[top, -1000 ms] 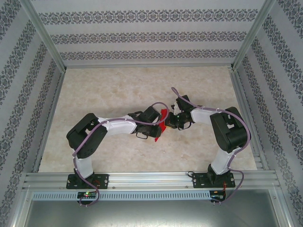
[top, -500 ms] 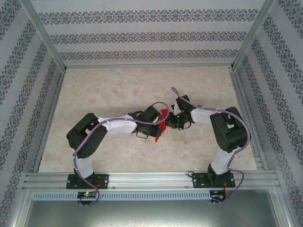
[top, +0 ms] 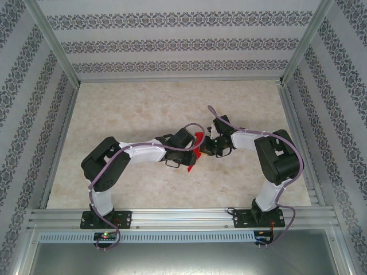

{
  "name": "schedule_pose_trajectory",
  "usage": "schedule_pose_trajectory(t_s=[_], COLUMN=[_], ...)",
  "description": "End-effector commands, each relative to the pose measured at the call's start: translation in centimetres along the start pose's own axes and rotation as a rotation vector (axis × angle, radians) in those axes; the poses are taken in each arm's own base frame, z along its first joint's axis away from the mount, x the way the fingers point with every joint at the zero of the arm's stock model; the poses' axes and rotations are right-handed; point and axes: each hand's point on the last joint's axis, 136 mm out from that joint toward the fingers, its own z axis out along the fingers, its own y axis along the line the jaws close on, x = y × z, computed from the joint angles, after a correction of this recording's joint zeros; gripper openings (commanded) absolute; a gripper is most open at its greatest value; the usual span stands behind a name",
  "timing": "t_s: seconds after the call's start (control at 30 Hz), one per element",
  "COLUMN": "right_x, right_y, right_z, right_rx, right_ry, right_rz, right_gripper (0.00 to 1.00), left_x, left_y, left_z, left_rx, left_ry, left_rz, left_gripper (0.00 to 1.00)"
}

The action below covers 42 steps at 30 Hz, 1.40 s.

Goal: Fold a paper plane with a square sheet of paper (pick it up from the middle)
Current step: Fold the wing for the fifth time at the center of the table.

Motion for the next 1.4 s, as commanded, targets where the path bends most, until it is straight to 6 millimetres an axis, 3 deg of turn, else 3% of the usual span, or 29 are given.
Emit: schedule_pose_trajectory(t_s=[0.0,0.33,0.53,0.8,1.07,1.17,1.37], right_x=[1.5,1.0,0.3,-0.9,-1.0,-1.3,-2.6], right_y=[-2.6,-1.0,0.7,1.6,4.1,5.2,5.0], right_z=[1.1,0.7,-0.2,-3.7,-6.5,-6.1,-2.9], right_rx=[0.094,0.04,0.0,-0.023,-0.151,-0.23,-0.3], right_ry=[0.043,0.027,-0.008,-0.091,-0.132,-0.137,-0.112], right_rz=[0.042,0.029,0.006,-0.009,0.011,0.043,0.12], right_gripper=[0.02,0.03,0.15,0.23,0.16,0.12,0.07], left_x=[0.6,1.5,2.2,3.4,3.8,3.8,3.9], left_y=[1.4,3.2,3.8,5.1,5.3,5.3,4.9], left_z=[0.7,1.3,1.8,2.5,2.9,2.9,3.0], left_rx=[-0.06,-0.151,-0.173,-0.213,-0.215,-0.207,-0.177], left_ry=[0.034,0.076,0.106,0.134,0.137,0.13,0.116], left_rz=[0.009,0.035,0.049,0.066,0.072,0.067,0.064], left_gripper=[0.3,0.24,0.22,0.21,0.2,0.2,0.19])
